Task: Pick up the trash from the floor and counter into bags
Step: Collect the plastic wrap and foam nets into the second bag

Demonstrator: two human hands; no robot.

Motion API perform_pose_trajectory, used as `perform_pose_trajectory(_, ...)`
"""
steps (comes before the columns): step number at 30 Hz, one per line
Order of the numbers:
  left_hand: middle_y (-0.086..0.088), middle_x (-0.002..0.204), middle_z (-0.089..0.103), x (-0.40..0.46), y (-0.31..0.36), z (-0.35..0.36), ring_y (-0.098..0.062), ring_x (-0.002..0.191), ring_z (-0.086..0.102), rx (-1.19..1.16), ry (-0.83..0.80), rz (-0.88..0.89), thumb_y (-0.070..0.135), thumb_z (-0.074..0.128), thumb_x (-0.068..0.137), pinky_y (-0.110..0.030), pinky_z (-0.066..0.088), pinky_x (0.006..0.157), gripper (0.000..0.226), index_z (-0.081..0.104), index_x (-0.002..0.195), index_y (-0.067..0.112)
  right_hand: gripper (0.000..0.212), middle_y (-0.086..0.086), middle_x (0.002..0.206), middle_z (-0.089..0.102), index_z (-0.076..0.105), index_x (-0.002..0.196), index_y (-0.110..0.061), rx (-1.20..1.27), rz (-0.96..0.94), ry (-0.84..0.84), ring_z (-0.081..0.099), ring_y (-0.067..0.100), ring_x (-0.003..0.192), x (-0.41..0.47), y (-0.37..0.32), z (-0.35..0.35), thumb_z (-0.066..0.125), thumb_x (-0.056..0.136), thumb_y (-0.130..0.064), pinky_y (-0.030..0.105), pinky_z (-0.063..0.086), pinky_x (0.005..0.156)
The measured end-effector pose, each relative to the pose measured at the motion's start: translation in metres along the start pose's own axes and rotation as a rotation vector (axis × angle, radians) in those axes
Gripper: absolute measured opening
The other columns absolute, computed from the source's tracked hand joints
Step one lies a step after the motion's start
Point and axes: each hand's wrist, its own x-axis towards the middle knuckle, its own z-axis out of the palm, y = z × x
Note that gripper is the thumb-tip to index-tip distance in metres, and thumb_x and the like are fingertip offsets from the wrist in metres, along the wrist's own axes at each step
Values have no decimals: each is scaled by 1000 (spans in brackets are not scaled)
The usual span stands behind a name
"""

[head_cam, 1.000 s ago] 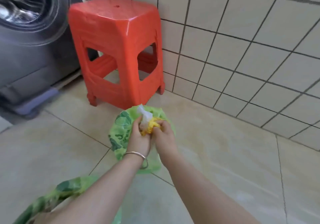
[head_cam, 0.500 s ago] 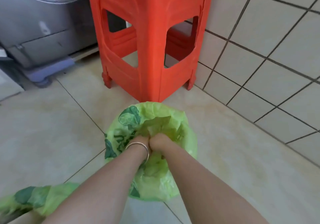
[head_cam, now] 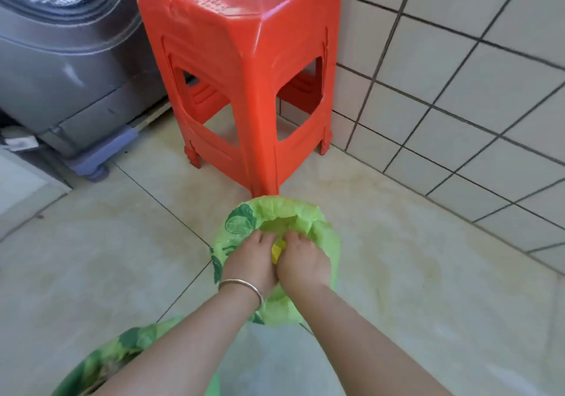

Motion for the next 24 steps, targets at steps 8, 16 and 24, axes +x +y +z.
perform_pose_trajectory(8,4,109,64,-145,146,-108,-13,94,63,-192,-2,255,17,58,85,-29,49,83,30,59,115,23,38,-3,132,49,44,132,-21,443,187,246,43,19,125,-196,49,-132,43,94,-27,30,36,99)
perform_pose_trajectory(16,8,102,57,-307,348,-209,-12,86,61,-147,-274,440,22,69,78,-29,49,84,45,52,119,27,58,3,142,42,29,144,-19,628,577,377,35,23,131,-418,124,-272,46,91,-37,32,28,108)
perform_pose_trajectory(24,2,98,59,-396,519,-205,-17,83,60,-126,-427,627,17,62,84,-25,44,79,37,54,120,18,48,5,136,48,39,137,-17,821,891,551,40,23,128,-566,225,-336,47,92,-30,33,32,105)
